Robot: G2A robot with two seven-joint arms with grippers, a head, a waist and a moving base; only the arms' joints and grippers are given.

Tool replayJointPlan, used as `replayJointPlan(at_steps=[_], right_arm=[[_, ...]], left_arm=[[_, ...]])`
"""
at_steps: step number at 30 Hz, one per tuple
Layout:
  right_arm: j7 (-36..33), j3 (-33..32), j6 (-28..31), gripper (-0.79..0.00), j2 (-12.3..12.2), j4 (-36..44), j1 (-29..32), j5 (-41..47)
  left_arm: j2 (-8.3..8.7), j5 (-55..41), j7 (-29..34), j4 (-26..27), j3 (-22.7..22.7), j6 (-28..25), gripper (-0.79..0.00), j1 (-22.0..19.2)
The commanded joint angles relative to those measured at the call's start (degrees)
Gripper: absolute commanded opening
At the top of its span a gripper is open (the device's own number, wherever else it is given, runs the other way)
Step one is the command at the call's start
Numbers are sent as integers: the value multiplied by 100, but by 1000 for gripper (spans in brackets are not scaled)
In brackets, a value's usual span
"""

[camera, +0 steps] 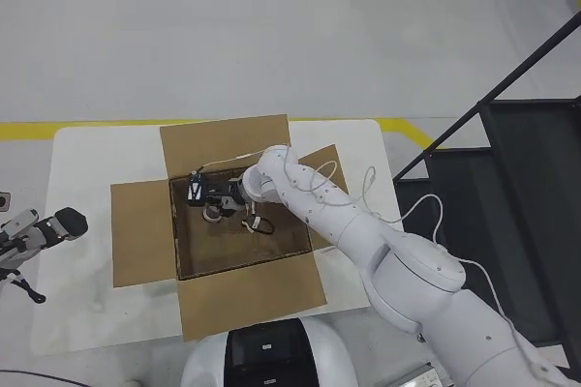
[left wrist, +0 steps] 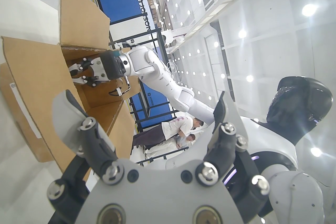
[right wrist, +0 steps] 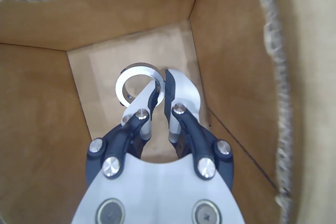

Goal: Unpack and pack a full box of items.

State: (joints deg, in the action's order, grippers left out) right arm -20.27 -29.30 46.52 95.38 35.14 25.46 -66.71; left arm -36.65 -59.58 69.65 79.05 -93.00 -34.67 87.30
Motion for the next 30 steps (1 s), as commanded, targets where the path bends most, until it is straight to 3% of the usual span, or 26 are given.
replayJointPlan(at_steps=[1,5,10,15,20,28,30], right_arm=[[87,-197,164,-785,-208,511,161,-60],[-90,-755,352,-785,-695,1817,745,-258],[-610,-1765,352,-785,-1277,3938,1965,-400],[-937,-2591,282,-785,-1619,5547,3111,-370],[-783,-3017,183,-785,-1764,6208,3665,-359],[-260,-3215,-90,-785,-1849,6349,3959,-573],[-118,-3202,-118,-785,-1857,6328,3971,-614]], left_arm=[[0,0,0,0,0,0,0,0],[-21,200,-304,-36,-2,108,0,17],[-72,930,-939,-201,48,130,0,3],[-132,1538,-1222,-299,246,238,0,-127],[-191,2052,-1179,-345,555,496,0,-361],[-296,2461,-934,-549,988,713,0,-723],[-323,2444,-872,-607,1048,674,-58,-801]])
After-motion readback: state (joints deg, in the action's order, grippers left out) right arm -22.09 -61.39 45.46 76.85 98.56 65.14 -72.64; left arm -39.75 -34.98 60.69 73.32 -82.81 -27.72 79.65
